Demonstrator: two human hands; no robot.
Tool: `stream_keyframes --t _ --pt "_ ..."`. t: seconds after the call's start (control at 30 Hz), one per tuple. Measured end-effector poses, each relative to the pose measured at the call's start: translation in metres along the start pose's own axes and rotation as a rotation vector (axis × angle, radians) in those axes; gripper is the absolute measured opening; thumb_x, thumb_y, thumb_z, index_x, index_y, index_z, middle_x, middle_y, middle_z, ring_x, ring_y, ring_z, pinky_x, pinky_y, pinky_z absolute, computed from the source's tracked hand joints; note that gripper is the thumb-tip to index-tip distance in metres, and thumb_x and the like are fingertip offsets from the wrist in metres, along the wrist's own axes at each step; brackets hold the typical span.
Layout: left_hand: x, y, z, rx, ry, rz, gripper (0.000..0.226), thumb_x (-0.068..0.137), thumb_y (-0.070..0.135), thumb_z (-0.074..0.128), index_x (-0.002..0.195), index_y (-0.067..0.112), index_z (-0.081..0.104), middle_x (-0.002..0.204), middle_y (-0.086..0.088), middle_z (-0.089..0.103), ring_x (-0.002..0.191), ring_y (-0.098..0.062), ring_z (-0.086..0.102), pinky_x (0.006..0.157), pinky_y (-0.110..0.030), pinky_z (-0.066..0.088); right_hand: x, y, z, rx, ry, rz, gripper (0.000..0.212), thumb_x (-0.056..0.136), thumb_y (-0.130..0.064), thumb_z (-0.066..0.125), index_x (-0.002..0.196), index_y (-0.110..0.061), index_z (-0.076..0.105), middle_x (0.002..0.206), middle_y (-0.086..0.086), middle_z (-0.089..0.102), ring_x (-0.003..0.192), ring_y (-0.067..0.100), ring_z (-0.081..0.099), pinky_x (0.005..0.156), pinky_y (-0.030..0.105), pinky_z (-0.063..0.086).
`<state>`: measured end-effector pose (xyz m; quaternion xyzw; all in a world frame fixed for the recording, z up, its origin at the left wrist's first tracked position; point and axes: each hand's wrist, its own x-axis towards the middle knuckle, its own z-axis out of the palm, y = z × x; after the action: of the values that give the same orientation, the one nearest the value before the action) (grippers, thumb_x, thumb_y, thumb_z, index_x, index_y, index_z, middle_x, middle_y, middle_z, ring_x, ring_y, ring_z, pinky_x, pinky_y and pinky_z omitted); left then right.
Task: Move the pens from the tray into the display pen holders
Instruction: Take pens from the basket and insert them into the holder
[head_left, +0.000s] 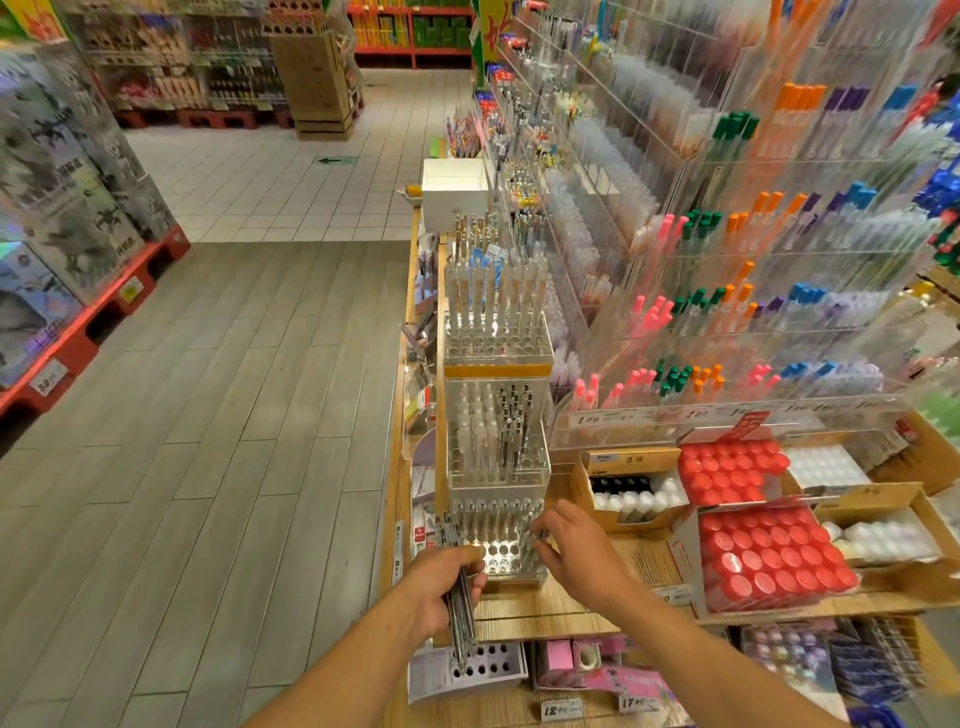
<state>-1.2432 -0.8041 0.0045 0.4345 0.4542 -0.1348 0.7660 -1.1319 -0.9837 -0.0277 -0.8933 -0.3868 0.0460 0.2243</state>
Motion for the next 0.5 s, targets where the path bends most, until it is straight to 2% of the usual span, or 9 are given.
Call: stream_keyframes --t 0.1,0.17,0.33,0.5 --pt "0.001 0.0 0.0 -0.003 -0.004 -0.006 0.016 0.092 0.003 0.063 0.104 -0.007 0.063 0.072 -0.014 0.064 0.057 -0.02 0.059 0.048 -0.028 0.054 0.002 -0.004 0.001 -0.009 0.014 0.013 0.01 0.091 -0.024 0.063 0.099 -0.019 0.066 0.095 -0.011 0.053 0.088 0.007 0.052 0.075 0.019 0.043" --pt "0.002 0.001 0.001 -0.013 -0.011 -0.004 0.017 0.091 0.001 0.063 0.105 -0.008 0.063 0.073 -0.015 0.064 0.058 -0.02 0.059 0.052 -0.03 0.054 0.004 -0.005 0.002 -0.031 0.008 -0.014 0.009 0.089 -0.021 0.067 0.097 -0.018 0.069 0.096 -0.008 0.056 0.091 0.009 0.053 0.076 0.018 0.042" --pt "0.003 0.002 0.003 -0.035 -0.052 0.005 0.014 0.092 0.002 0.062 0.103 -0.007 0.062 0.074 -0.014 0.064 0.058 -0.02 0.059 0.053 -0.03 0.053 0.003 -0.007 0.002 -0.11 -0.056 -0.053 0.017 0.09 -0.025 0.064 0.104 -0.021 0.071 0.104 -0.007 0.059 0.098 0.014 0.054 0.084 0.025 0.045" --pt "-0.001 0.004 0.004 -0.069 -0.144 -0.001 0.011 0.092 0.0 0.059 0.101 -0.006 0.06 0.076 -0.015 0.063 0.063 -0.022 0.06 0.061 -0.034 0.053 0.005 -0.015 -0.003 -0.168 -0.072 -0.038 0.019 0.09 -0.025 0.061 0.106 -0.024 0.071 0.107 -0.006 0.057 0.099 0.016 0.053 0.083 0.028 0.043"
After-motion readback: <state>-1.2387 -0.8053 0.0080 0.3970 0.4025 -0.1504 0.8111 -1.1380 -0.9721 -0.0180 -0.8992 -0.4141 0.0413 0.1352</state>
